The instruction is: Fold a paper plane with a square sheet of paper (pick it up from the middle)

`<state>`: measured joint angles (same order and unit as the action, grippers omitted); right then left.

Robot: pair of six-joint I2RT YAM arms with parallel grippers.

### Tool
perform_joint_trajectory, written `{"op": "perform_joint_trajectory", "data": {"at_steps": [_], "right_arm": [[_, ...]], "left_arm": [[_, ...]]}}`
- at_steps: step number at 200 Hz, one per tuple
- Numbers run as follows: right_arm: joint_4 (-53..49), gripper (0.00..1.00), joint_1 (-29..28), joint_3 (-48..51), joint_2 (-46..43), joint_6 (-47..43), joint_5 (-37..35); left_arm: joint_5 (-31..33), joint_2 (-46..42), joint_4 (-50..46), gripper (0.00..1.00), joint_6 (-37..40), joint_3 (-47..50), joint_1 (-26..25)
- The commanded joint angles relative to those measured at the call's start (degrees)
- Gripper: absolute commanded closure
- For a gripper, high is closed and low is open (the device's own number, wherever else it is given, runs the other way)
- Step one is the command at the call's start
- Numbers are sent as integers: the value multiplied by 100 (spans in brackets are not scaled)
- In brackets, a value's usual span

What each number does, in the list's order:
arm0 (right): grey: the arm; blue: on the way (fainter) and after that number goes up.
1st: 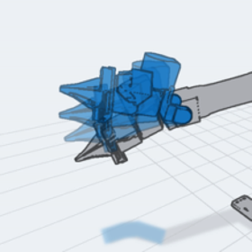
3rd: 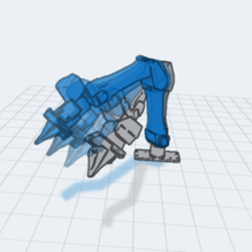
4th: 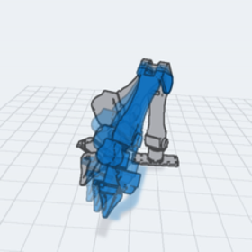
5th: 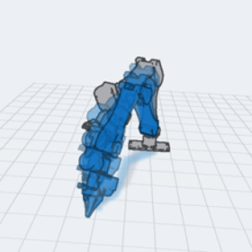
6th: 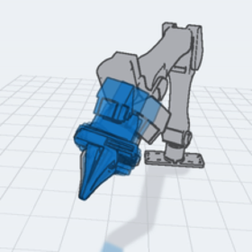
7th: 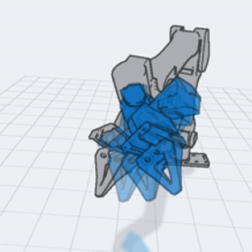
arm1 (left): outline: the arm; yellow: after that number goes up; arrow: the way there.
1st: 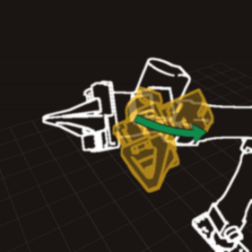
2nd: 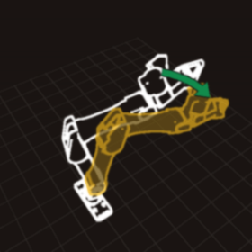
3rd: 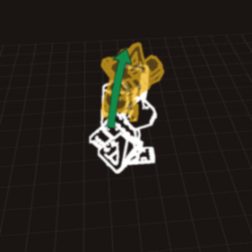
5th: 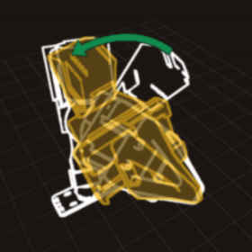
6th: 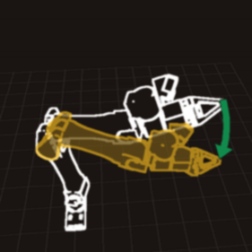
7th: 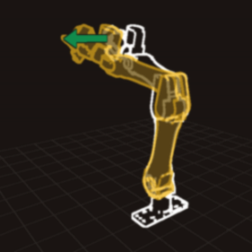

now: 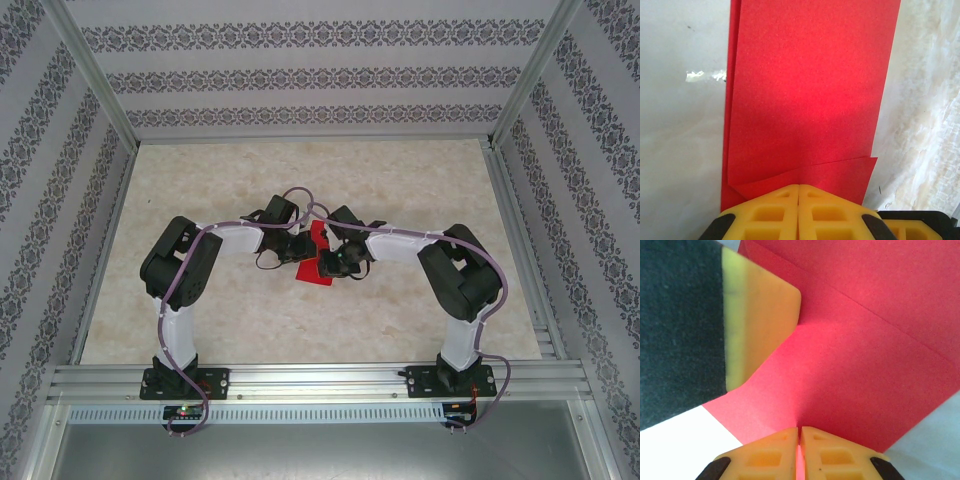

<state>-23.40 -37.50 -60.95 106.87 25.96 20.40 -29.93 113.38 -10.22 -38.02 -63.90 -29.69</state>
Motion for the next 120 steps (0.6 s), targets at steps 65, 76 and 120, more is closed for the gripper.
{"op": "perform_joint_trajectory", "data": {"at_steps": [65,76,120], "right_arm": [[-633,89,-42,823,-347,-426,181],[-647,90,-34,874,-407,-429,170],[-313,90,106,700,-812,-122,-85]], "left_arm": [[794,496,-544,92,-118,307,-30],[775,501,-515,92,-129,318,-30],[718,485,-455,92,-124,315,-28]]}}
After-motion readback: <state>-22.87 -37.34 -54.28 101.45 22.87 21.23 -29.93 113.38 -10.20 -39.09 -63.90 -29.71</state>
